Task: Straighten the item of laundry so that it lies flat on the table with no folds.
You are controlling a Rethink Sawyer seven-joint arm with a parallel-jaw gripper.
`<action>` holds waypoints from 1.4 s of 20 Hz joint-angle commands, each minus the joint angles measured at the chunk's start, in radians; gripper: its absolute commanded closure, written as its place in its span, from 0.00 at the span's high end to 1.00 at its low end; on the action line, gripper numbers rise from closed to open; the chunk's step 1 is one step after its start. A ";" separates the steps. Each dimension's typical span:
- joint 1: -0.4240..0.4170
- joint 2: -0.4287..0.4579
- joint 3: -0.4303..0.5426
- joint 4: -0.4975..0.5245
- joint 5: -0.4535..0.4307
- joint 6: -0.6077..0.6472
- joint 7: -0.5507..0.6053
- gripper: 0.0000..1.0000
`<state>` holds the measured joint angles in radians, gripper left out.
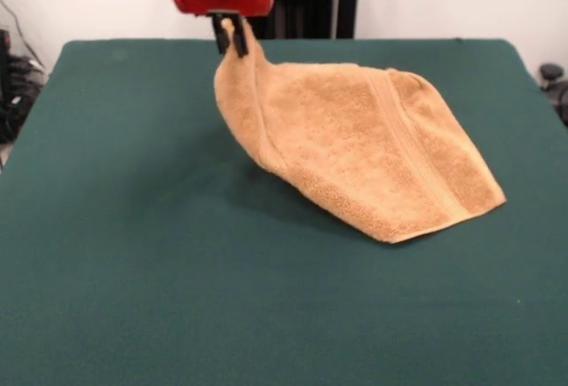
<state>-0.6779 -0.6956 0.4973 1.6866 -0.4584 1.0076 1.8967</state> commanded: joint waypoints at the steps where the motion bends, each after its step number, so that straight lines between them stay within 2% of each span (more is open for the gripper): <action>1: 0.066 -0.033 0.099 0.026 0.065 0.172 -0.149 0.00; 6: 0.078 -0.064 0.099 0.004 0.091 0.255 -0.162 0.00; 17: 0.085 -0.089 0.101 0.006 0.119 0.289 -0.149 0.00; 28: 0.096 -0.096 0.109 -0.072 0.118 0.407 -0.174 0.00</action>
<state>-0.6361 -0.7920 0.5142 1.6577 -0.3661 1.2661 1.8967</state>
